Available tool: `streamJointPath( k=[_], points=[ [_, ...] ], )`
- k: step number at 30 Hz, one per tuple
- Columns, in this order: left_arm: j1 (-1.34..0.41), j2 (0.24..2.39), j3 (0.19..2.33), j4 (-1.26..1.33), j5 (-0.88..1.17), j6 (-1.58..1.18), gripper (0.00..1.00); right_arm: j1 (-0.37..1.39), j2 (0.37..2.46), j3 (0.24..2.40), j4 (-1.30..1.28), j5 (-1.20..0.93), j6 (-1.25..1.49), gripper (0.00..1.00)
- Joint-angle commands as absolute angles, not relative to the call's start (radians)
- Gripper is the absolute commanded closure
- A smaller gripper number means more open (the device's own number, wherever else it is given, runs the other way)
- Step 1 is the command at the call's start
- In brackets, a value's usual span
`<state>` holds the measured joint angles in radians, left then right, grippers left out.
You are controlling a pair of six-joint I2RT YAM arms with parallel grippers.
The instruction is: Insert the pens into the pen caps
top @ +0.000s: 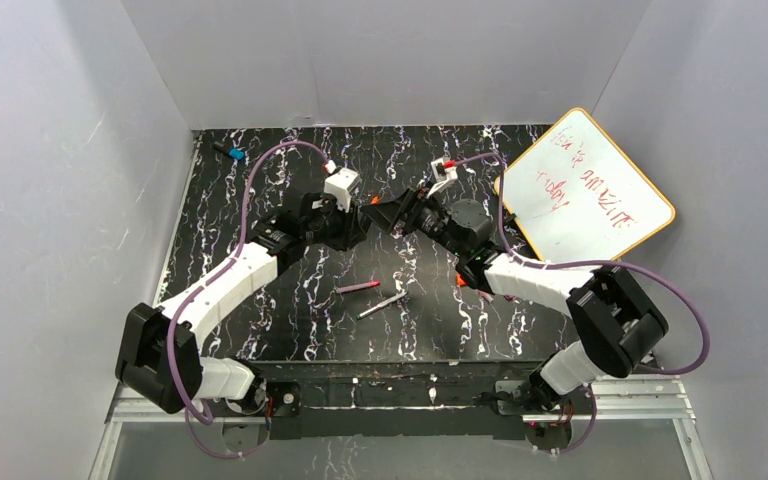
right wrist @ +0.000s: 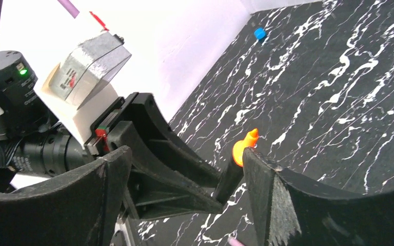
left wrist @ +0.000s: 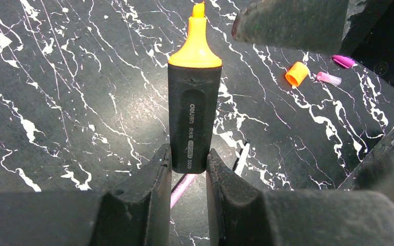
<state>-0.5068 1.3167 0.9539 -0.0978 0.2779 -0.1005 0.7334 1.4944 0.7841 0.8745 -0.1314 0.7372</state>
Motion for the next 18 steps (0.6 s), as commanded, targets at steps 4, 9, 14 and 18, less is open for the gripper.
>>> streamJointPath(
  k=[4,9,14,18],
  points=[
    [-0.506,1.268,0.955,-0.116,0.264,-0.086,1.00,0.739,1.527,0.821,0.948,-0.050,0.696,0.18],
    [-0.506,1.258,0.963,-0.111,0.264,-0.087,1.00,0.748,1.538,0.830,0.931,-0.033,0.683,0.20],
    [-0.506,1.267,0.967,-0.112,0.287,-0.087,1.00,0.760,1.570,0.857,0.934,-0.049,0.676,0.25],
    [-0.506,1.259,0.965,-0.112,0.295,-0.090,1.00,0.772,1.596,0.868,0.933,-0.047,0.667,0.30]
  ],
)
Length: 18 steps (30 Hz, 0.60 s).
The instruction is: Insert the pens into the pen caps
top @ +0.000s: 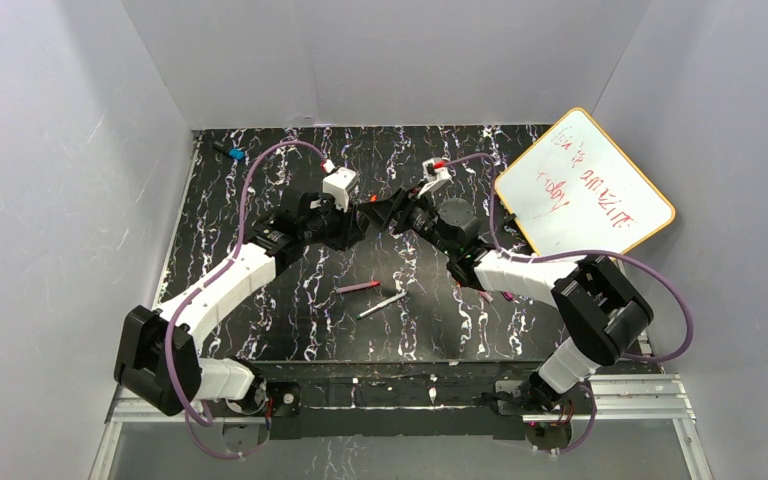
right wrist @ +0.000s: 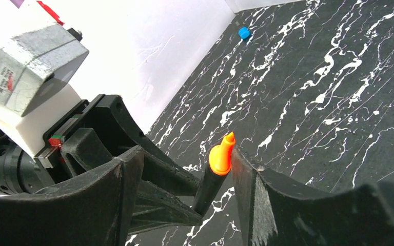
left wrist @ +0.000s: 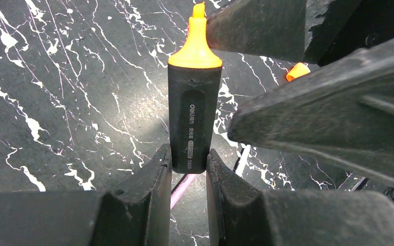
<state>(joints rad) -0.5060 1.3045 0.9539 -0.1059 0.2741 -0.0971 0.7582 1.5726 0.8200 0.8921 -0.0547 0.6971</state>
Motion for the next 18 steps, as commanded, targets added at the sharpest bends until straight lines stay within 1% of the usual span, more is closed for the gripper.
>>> streamJointPath(
  k=[1,9,14,15,16,18],
  points=[
    [-0.506,1.256,0.964,-0.112,0.292,-0.090,1.00,0.772,1.601,0.869,0.937,-0.048,0.669,0.30],
    [-0.506,1.234,0.972,-0.130,0.285,-0.080,1.00,0.775,1.641,0.880,0.946,-0.053,0.678,0.42],
    [-0.506,1.230,0.973,-0.130,0.295,-0.078,1.00,0.775,1.658,0.886,0.956,-0.066,0.682,0.54],
    [-0.506,1.230,0.970,-0.130,0.298,-0.077,1.00,0.775,1.661,0.889,0.957,-0.073,0.684,0.61],
    [-0.506,1.230,0.967,-0.129,0.299,-0.077,1.00,0.775,1.665,0.892,0.957,-0.080,0.684,0.71],
    [-0.506,1.229,0.953,-0.121,0.302,-0.073,1.00,0.775,1.672,0.900,0.957,-0.100,0.683,0.96]
  ],
)
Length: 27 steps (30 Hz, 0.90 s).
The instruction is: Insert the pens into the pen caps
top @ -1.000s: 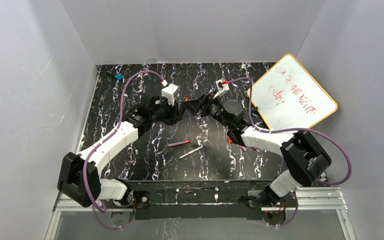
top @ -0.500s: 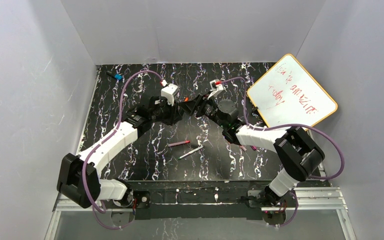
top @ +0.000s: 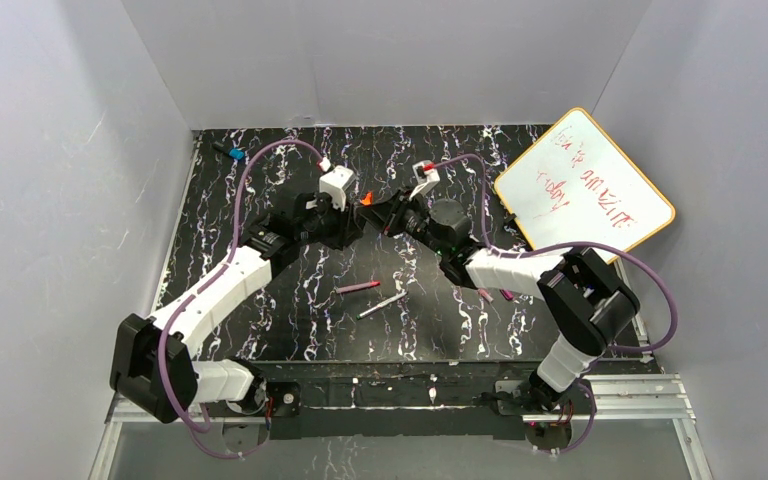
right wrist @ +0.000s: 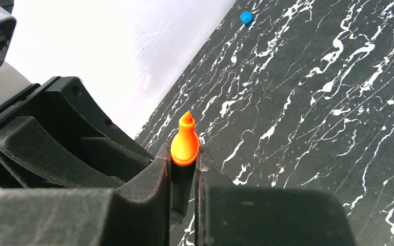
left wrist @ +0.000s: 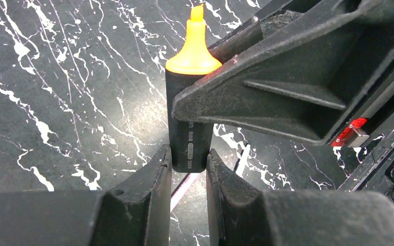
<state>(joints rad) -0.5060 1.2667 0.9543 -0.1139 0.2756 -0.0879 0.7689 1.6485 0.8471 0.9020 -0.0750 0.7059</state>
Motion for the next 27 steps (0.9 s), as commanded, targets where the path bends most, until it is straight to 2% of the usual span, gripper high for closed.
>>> streamJointPath(
  k=[1,2,4,5,6,9,12,15,18,19,27],
  points=[
    [-0.506,1.228,0.946,-0.117,0.308,-0.070,1.00,0.775,1.676,0.906,0.957,-0.112,0.681,0.99],
    [-0.505,1.226,0.938,-0.114,0.317,-0.066,0.94,0.775,1.678,0.908,0.960,-0.122,0.676,0.99],
    [-0.504,1.220,0.919,-0.097,0.360,-0.057,0.60,0.775,1.672,0.900,0.990,-0.144,0.661,0.99],
    [-0.501,1.216,0.909,-0.083,0.392,-0.057,0.52,0.775,1.668,0.890,1.013,-0.155,0.652,0.99],
    [-0.492,1.212,0.902,-0.069,0.444,-0.059,0.49,0.773,1.662,0.876,1.036,-0.171,0.643,0.99],
    [-0.454,1.203,0.889,-0.017,0.587,-0.088,0.49,0.748,1.653,0.831,1.144,-0.273,0.655,0.99],
    [-0.386,1.192,0.862,0.074,0.721,-0.144,0.55,0.705,1.679,0.795,1.282,-0.373,0.749,0.99],
    [-0.345,1.187,0.852,0.117,0.799,-0.181,0.76,0.658,1.719,0.763,1.433,-0.431,0.855,0.99],
    [-0.316,1.186,0.841,0.157,0.852,-0.220,0.85,0.633,1.751,0.755,1.520,-0.470,0.923,0.99],
    [-0.310,1.189,0.836,0.176,0.870,-0.237,0.84,0.631,1.758,0.760,1.524,-0.481,0.932,0.99],
    [-0.299,1.248,0.798,0.382,1.000,-0.405,0.52,0.629,1.804,0.793,1.570,-0.520,0.991,0.99]
  ],
)
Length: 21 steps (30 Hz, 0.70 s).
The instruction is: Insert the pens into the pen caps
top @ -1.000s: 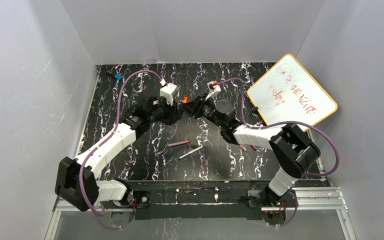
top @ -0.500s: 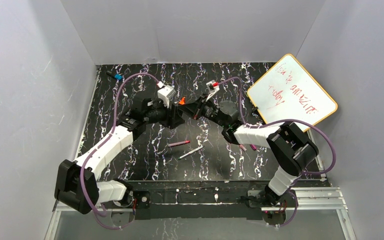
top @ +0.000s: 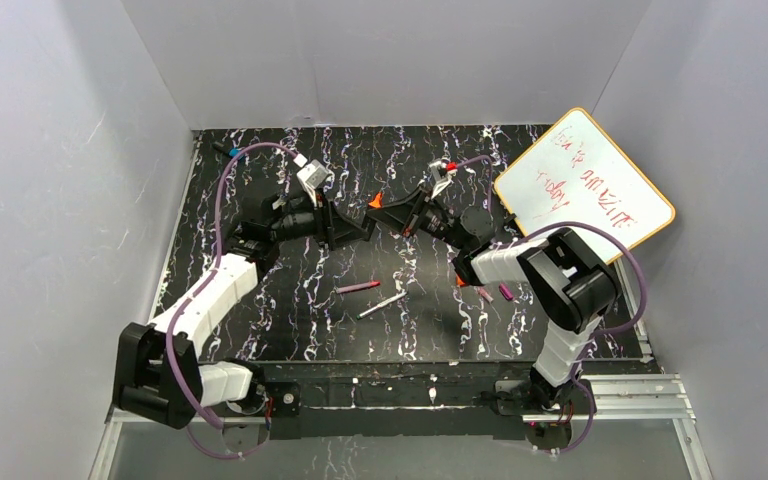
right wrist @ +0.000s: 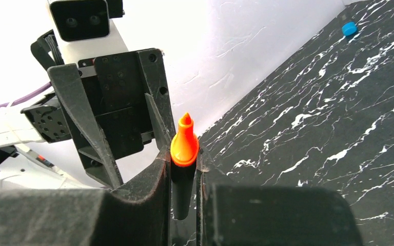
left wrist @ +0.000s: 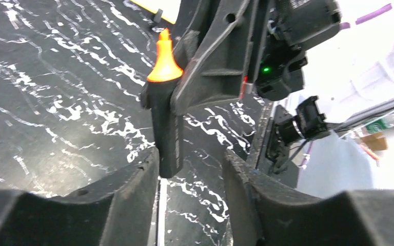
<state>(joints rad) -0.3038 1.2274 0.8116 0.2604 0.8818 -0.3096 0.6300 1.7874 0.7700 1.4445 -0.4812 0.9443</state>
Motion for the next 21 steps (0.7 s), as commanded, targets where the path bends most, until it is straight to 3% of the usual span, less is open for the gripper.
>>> streamJointPath(
  k=[1,21],
  points=[
    [-0.301,1.252,0.798,0.385,1.009,-0.410,0.50,0.629,1.810,0.795,1.577,-0.520,0.997,0.99],
    [-0.307,1.294,0.766,0.316,0.991,-0.323,0.46,0.651,1.868,0.865,1.638,-0.508,1.048,0.99]
  ],
)
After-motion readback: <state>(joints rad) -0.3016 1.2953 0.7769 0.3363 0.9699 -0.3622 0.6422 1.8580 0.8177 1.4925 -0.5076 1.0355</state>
